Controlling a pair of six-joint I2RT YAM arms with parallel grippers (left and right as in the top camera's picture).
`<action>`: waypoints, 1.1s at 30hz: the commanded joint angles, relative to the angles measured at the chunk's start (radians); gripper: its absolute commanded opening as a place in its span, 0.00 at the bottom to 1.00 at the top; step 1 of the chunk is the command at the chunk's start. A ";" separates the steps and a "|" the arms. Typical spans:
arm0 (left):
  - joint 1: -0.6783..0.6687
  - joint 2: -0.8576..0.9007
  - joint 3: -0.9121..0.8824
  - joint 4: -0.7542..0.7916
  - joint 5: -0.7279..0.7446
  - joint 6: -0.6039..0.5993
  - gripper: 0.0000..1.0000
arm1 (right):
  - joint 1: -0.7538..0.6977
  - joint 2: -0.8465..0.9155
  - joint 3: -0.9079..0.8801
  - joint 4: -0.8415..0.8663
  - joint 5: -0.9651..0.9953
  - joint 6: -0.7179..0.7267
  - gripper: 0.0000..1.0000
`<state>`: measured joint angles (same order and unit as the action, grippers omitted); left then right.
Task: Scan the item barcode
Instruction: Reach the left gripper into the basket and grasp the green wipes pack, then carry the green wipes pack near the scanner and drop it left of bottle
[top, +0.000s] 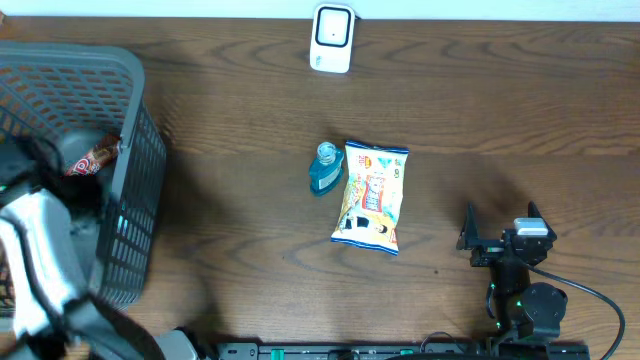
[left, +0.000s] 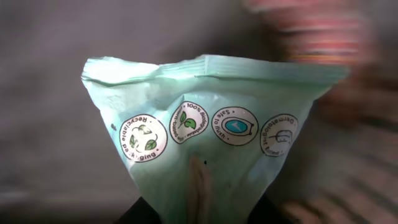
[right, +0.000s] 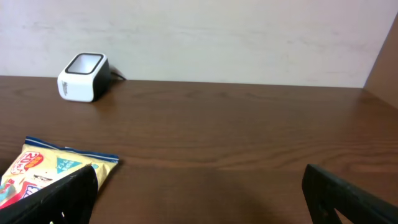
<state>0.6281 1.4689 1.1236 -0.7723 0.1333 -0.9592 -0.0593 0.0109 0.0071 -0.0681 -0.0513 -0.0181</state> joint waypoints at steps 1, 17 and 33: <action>0.000 -0.161 0.100 0.000 0.066 0.076 0.23 | 0.008 -0.005 -0.002 -0.004 0.004 0.010 0.99; -0.387 -0.633 0.151 0.068 0.298 0.208 0.24 | 0.008 -0.005 -0.002 -0.004 0.004 0.010 0.99; -1.080 -0.150 0.075 -0.146 -0.116 0.296 0.24 | 0.008 -0.005 -0.002 -0.004 0.004 0.010 0.99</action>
<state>-0.4122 1.2213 1.2133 -0.9161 0.1165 -0.6331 -0.0593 0.0109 0.0071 -0.0677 -0.0513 -0.0177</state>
